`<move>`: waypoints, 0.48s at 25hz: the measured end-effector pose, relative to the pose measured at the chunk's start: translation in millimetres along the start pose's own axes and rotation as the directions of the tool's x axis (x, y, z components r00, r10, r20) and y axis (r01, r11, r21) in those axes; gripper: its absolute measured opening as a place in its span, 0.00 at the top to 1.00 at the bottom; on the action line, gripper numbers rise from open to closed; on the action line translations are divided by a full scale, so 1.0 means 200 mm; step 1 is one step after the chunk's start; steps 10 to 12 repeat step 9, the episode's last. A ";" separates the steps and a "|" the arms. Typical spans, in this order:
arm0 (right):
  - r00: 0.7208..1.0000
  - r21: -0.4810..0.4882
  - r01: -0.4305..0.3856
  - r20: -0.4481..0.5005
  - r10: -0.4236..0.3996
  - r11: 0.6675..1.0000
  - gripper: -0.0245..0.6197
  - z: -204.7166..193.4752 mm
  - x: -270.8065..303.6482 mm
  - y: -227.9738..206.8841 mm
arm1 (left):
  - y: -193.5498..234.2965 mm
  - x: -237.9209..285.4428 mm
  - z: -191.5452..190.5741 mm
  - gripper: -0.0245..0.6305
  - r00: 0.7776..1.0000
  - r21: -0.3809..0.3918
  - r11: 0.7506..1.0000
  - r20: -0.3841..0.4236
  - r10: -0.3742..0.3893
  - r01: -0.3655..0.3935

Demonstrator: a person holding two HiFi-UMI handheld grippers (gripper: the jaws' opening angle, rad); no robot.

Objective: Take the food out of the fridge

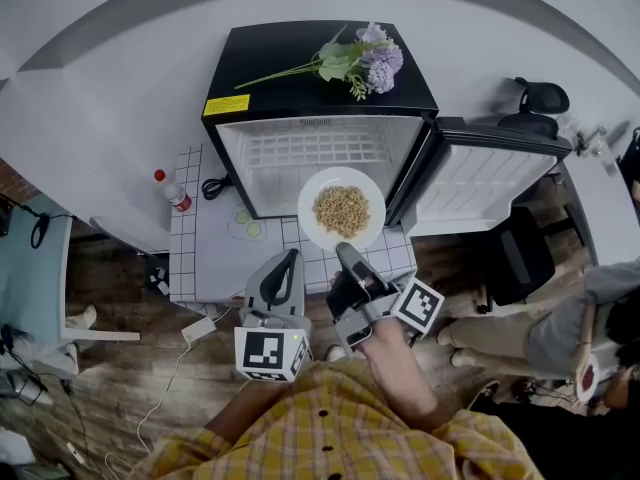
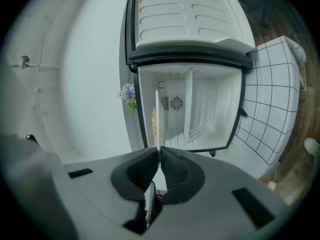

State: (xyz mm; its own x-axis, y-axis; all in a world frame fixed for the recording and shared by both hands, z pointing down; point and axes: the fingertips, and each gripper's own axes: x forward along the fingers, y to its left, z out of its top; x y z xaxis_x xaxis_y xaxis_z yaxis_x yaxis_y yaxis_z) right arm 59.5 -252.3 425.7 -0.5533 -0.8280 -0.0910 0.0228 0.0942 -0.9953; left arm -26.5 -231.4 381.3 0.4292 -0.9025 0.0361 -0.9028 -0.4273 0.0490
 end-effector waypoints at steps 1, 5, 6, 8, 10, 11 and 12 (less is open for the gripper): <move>1.000 0.001 0.001 0.001 -0.001 1.000 0.93 0.00 -0.01 0.00 | 0.00 0.00 0.00 0.95 1.000 0.002 1.000 0.001 0.000 0.000; 1.000 0.010 0.006 -0.001 -0.006 1.000 0.93 -0.01 -0.04 -0.02 | -0.02 0.00 0.00 0.95 1.000 0.002 1.000 0.002 -0.001 0.001; 1.000 0.012 0.006 -0.002 -0.006 1.000 0.93 -0.01 -0.04 -0.02 | -0.03 0.00 0.00 0.95 1.000 0.002 1.000 0.001 -0.003 0.003; 1.000 0.015 0.008 -0.003 -0.008 1.000 0.93 -0.01 -0.05 -0.02 | -0.04 0.00 0.00 0.95 1.000 0.002 1.000 0.000 -0.006 0.006; 1.000 0.017 0.009 -0.004 -0.009 1.000 0.93 -0.01 -0.05 -0.02 | -0.05 0.00 0.00 0.95 1.000 0.003 1.000 0.000 -0.008 0.008; 1.000 0.017 0.009 -0.004 -0.009 1.000 0.93 -0.01 -0.05 -0.02 | -0.05 0.00 0.00 0.95 1.000 0.003 1.000 0.000 -0.008 0.008; 1.000 0.017 0.009 -0.004 -0.009 1.000 0.93 -0.01 -0.05 -0.02 | -0.05 0.00 0.00 0.95 1.000 0.003 1.000 0.000 -0.008 0.008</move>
